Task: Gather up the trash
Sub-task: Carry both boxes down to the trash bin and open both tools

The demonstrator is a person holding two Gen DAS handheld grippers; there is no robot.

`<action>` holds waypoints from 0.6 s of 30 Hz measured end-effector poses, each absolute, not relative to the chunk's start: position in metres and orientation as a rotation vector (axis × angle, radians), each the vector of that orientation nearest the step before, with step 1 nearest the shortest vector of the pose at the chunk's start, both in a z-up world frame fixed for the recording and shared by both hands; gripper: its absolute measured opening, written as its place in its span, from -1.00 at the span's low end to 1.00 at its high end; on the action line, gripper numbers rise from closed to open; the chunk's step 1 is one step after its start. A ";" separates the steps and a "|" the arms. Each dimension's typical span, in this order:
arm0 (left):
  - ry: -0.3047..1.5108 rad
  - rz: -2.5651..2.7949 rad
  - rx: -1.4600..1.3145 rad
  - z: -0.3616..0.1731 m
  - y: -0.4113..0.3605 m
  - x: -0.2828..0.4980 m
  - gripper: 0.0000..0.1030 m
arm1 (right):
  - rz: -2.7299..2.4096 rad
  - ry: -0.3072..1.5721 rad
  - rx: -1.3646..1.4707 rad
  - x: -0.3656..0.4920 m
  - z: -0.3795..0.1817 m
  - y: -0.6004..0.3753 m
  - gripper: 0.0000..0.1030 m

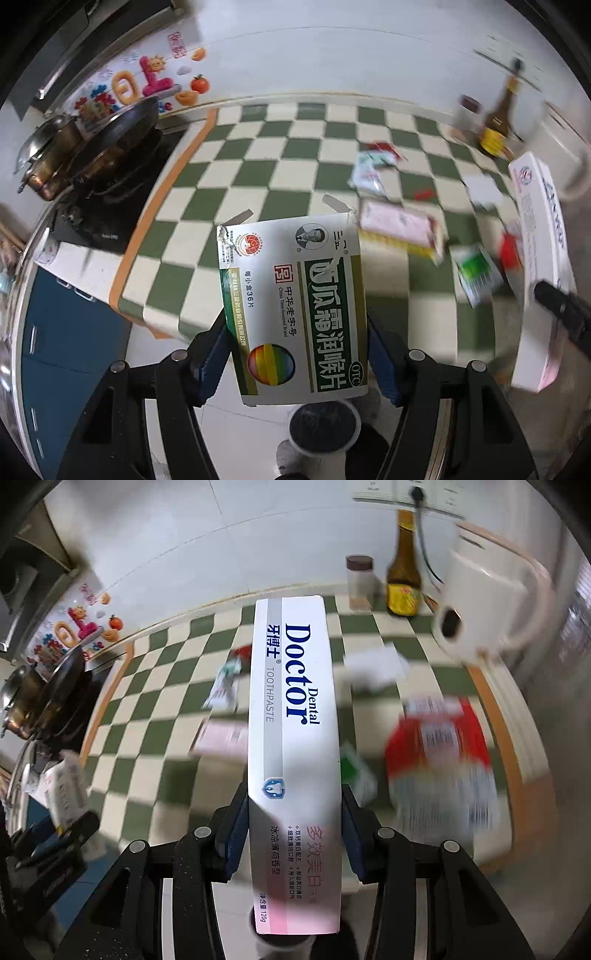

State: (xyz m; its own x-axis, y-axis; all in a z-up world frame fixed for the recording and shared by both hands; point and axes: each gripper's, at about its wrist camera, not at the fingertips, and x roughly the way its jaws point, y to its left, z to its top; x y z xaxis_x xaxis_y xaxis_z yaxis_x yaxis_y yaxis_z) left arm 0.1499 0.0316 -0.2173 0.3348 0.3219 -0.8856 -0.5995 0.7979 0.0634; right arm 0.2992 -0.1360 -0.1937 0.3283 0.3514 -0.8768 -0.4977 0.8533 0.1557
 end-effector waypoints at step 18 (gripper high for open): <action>1.765 0.250 -0.654 -0.570 -0.039 0.029 0.25 | 0.408 1.812 -0.089 0.026 -0.503 -0.278 -0.08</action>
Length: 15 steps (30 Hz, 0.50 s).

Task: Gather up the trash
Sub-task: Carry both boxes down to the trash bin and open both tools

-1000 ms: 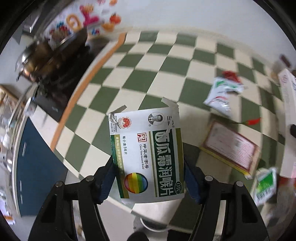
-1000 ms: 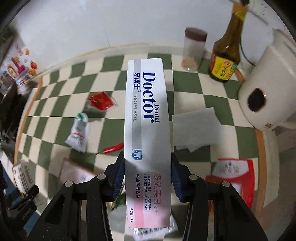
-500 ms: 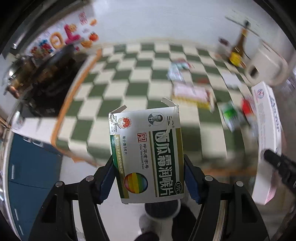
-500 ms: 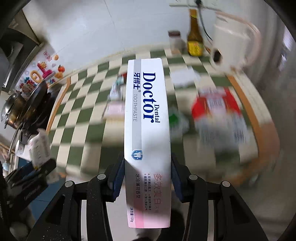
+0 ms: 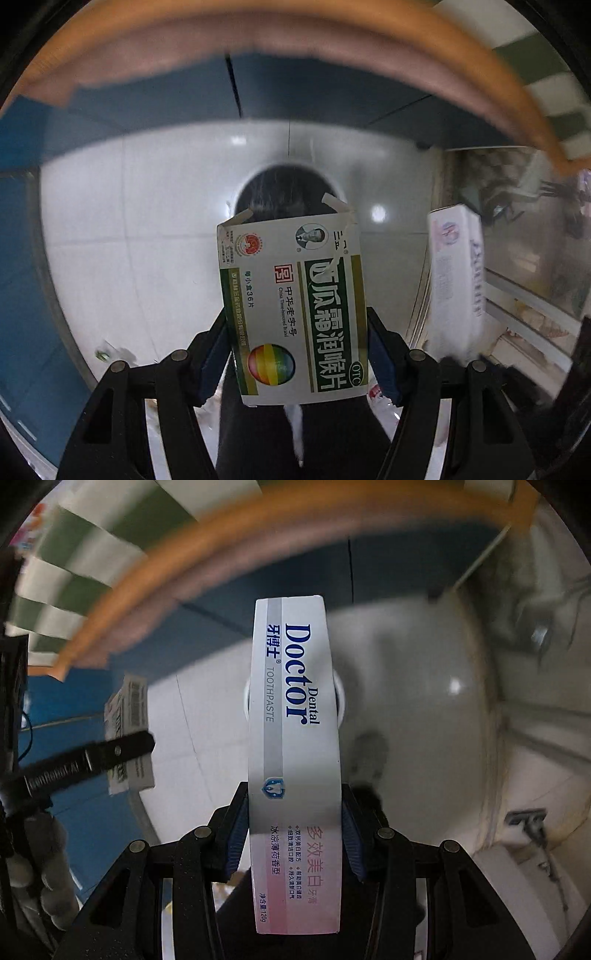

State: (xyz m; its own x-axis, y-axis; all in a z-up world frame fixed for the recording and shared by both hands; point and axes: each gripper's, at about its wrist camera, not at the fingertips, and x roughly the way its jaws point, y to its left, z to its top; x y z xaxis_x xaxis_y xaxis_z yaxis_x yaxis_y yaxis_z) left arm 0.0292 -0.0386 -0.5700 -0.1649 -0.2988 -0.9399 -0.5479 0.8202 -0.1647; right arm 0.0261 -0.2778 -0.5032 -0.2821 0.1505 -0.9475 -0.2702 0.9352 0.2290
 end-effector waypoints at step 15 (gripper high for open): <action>1.946 0.187 -0.659 -0.822 -0.038 0.030 0.28 | 0.435 2.073 -0.105 0.011 -0.823 -0.253 -0.06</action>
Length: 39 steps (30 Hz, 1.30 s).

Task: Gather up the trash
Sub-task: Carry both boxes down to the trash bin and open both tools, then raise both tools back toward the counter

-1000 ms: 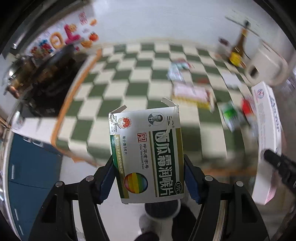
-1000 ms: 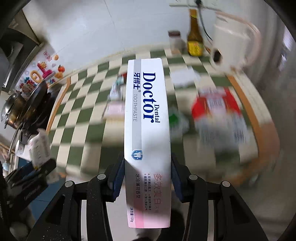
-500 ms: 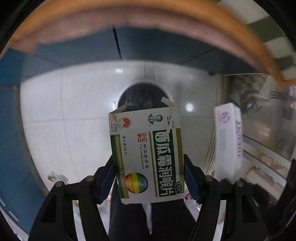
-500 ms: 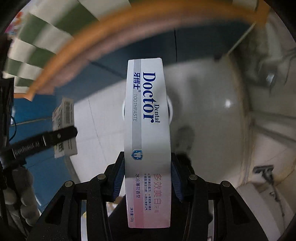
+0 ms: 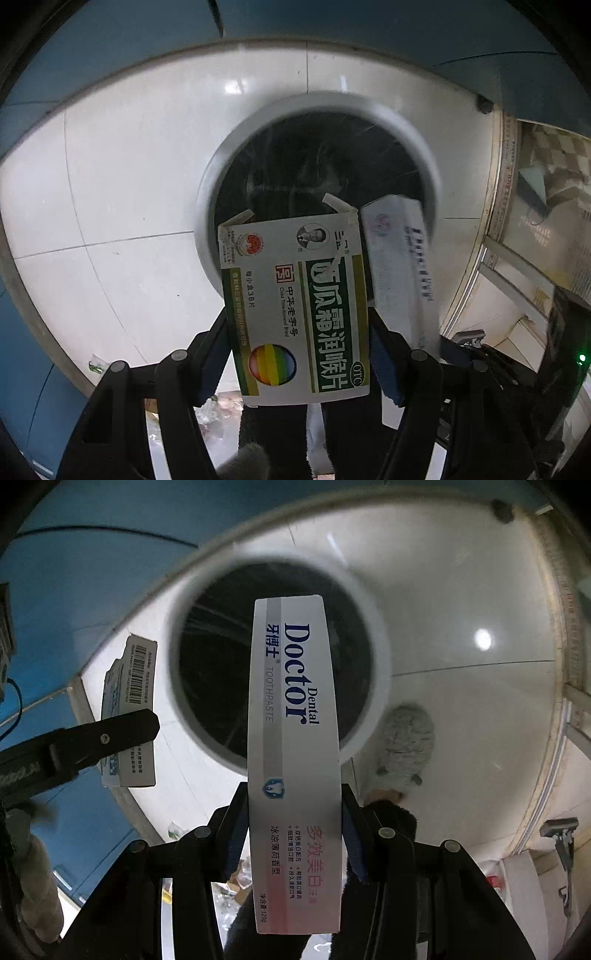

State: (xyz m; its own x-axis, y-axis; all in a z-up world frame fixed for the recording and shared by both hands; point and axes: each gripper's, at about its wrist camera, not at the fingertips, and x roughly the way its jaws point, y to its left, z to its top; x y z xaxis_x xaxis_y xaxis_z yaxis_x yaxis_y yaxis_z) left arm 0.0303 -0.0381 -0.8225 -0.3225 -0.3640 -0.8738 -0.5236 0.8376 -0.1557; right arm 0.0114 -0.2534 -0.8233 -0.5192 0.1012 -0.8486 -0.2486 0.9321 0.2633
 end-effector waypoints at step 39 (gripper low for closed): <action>1.621 0.413 -0.373 -0.460 -0.043 -0.060 0.97 | 0.339 1.686 -0.289 -0.007 -0.462 -0.245 1.00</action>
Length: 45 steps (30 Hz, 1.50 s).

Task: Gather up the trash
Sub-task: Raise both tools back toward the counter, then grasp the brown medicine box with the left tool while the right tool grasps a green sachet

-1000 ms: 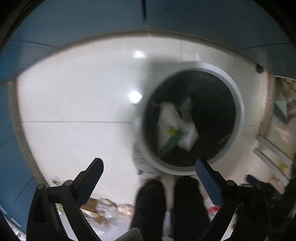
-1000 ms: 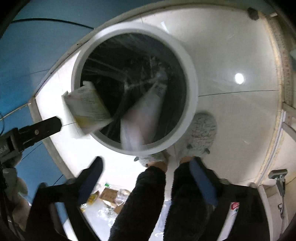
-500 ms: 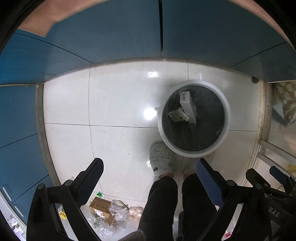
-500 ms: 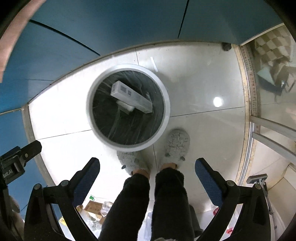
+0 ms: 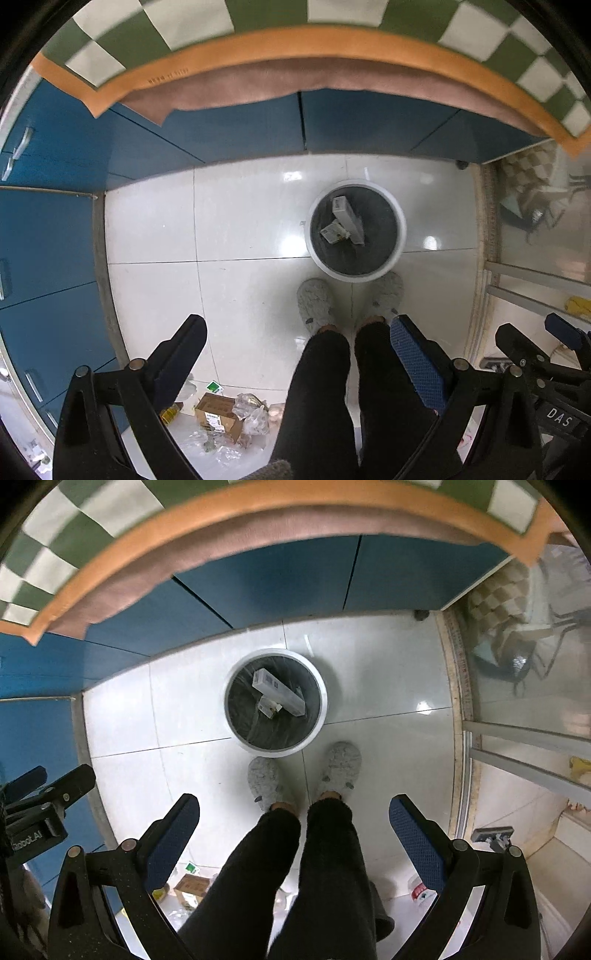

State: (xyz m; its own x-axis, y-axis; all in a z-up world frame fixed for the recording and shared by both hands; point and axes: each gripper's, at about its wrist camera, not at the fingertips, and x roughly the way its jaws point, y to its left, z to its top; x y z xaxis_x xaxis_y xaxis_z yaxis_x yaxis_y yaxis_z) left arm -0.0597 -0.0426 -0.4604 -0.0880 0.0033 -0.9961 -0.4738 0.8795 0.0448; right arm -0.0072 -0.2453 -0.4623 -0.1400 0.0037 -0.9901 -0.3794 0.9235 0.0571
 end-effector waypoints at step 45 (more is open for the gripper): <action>1.486 0.616 -0.672 -0.355 0.106 0.380 0.42 | 0.478 1.465 -0.053 0.477 -0.307 -0.159 0.45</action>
State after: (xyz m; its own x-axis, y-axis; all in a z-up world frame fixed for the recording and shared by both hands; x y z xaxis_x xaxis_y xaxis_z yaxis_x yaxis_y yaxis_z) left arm 0.3796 0.1060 -0.3546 0.0027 -0.0367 -0.9993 -0.7332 0.6795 -0.0269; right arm 0.4773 -0.1586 -0.3066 0.0305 0.2783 -0.9600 -0.3416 0.9055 0.2517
